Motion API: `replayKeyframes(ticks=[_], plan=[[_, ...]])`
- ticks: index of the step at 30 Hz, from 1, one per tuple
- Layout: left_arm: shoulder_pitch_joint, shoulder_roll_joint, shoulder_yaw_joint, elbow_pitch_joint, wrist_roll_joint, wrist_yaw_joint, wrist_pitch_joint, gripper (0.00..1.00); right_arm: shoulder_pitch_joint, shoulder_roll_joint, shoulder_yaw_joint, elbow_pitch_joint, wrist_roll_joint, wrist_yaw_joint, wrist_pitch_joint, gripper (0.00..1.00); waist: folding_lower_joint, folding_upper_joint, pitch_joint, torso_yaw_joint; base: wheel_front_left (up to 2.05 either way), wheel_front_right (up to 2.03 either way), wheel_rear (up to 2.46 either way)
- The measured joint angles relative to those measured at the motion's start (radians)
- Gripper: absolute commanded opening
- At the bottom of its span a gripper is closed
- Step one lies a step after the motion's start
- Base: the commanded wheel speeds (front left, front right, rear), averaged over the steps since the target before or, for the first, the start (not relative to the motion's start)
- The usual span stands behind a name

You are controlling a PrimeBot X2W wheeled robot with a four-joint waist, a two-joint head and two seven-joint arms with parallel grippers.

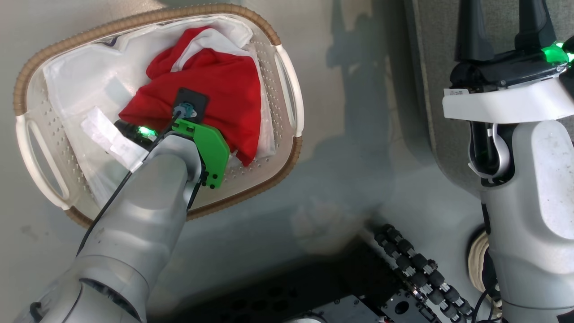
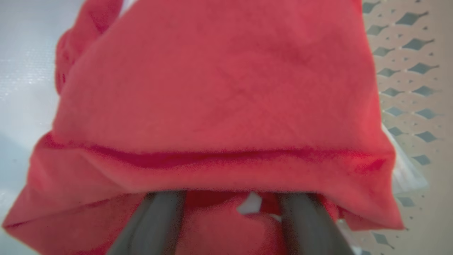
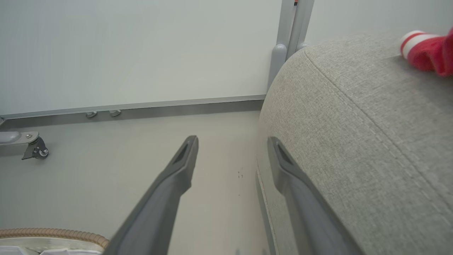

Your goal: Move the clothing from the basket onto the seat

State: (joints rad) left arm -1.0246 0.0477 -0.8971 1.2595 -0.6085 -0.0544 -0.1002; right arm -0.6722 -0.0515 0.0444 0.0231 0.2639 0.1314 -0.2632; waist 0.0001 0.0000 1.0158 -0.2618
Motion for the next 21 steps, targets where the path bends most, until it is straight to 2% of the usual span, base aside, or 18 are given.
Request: replayKeyframes(ticks=[11,17,21], plan=[[0.061,0.001,-0.011,-0.027,-0.023,-0.025,-0.14,0.0,0.008,0.001,0.01,0.055,0.008,0.0,0.0,1.0,-0.0001,0.0,-0.099,0.006,0.0,0.0,0.0],[0.141,0.001,0.003,-0.084,-0.058,-0.03,-0.158,0.0,0.057,0.002,0.021,0.092,-0.007,0.0,0.0,1.0,-0.0001,0.0,-0.193,0.017,0.0,0.0,0.0],[0.196,0.004,0.049,-0.178,-0.051,-0.016,-0.162,0.0,0.093,0.002,0.029,0.114,-0.021,0.0,0.0,1.0,-0.0001,0.0,-0.266,0.03,0.0,0.0,0.0]])
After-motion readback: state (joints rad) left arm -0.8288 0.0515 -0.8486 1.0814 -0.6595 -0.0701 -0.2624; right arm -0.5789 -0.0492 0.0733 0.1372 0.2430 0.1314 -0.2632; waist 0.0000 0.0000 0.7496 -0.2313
